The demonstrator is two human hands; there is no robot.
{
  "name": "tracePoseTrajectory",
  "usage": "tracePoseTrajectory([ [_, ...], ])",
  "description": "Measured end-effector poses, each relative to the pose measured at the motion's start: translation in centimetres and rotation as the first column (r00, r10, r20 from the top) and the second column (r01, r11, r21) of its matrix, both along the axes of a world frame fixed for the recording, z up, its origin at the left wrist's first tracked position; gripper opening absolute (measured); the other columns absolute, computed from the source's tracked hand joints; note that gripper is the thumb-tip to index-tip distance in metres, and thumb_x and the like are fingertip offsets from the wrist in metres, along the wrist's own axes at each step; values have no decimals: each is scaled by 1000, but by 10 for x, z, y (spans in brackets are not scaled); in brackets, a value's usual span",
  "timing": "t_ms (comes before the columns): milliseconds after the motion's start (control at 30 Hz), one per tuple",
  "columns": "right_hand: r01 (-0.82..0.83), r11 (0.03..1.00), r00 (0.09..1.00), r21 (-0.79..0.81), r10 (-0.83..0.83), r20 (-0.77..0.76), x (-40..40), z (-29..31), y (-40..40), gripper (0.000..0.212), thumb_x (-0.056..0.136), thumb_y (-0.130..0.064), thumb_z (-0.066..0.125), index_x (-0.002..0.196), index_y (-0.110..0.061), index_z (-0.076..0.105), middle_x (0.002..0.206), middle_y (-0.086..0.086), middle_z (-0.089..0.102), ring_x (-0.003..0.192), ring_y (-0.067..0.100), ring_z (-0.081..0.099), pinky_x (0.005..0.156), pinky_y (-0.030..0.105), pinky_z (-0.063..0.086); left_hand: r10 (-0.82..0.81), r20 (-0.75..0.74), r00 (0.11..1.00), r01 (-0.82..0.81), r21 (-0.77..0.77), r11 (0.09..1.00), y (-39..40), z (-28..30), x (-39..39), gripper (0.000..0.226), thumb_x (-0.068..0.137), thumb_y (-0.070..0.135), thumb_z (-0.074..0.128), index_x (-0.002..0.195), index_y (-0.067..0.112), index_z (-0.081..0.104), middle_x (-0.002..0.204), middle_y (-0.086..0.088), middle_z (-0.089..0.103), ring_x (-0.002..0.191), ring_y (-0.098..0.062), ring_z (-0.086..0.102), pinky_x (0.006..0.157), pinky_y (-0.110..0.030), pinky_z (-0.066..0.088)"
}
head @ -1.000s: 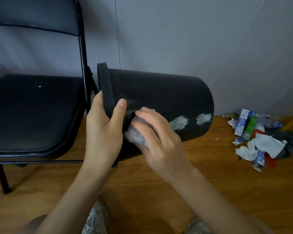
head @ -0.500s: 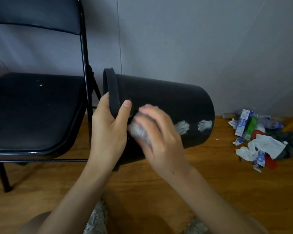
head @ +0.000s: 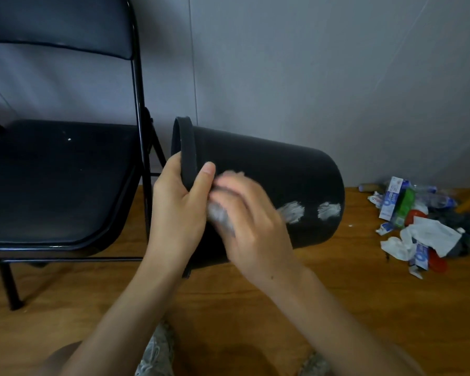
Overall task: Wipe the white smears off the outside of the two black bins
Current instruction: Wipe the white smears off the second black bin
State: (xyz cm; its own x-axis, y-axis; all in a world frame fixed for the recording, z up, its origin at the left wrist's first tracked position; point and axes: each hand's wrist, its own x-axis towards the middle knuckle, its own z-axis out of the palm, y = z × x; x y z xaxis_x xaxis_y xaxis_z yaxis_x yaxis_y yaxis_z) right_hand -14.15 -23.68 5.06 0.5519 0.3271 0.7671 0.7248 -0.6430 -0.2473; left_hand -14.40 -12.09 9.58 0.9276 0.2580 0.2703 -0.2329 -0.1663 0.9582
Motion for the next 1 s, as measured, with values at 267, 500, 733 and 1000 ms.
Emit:
tracePoseTrajectory([
  [267,-88,995,994,-48,90,57,2,-3,-6,24,98,-13,58,109,5,67,120,22,63,120,29,57,104,32,46,11,30,999,-11,18,1000,3,0,-5,17,96,17,52,112,15,57,92,6,64,86,-1,63,70,-12,48],
  [500,-90,992,910,83,116,-399,46,61,-12,26,92,-19,60,114,-8,61,116,3,60,106,10,55,90,17,42,-105,70,992,101,69,993,-4,-1,-20,32,88,34,45,113,19,57,88,24,63,85,3,62,67,-7,45],
  [733,-142,990,932,-17,128,-341,42,63,-2,27,92,-22,58,114,-6,61,118,5,59,107,15,55,91,22,43,-42,100,994,37,56,998,-1,-8,-16,19,101,12,38,98,10,57,75,21,60,70,1,58,58,-7,41],
  [1000,-136,979,991,-151,134,-21,-21,-19,-23,24,97,-14,59,120,-4,59,131,13,53,133,24,45,113,31,36,36,58,998,-38,35,999,5,-5,-9,23,102,17,40,83,18,54,65,8,53,56,-3,50,50,-11,38],
])
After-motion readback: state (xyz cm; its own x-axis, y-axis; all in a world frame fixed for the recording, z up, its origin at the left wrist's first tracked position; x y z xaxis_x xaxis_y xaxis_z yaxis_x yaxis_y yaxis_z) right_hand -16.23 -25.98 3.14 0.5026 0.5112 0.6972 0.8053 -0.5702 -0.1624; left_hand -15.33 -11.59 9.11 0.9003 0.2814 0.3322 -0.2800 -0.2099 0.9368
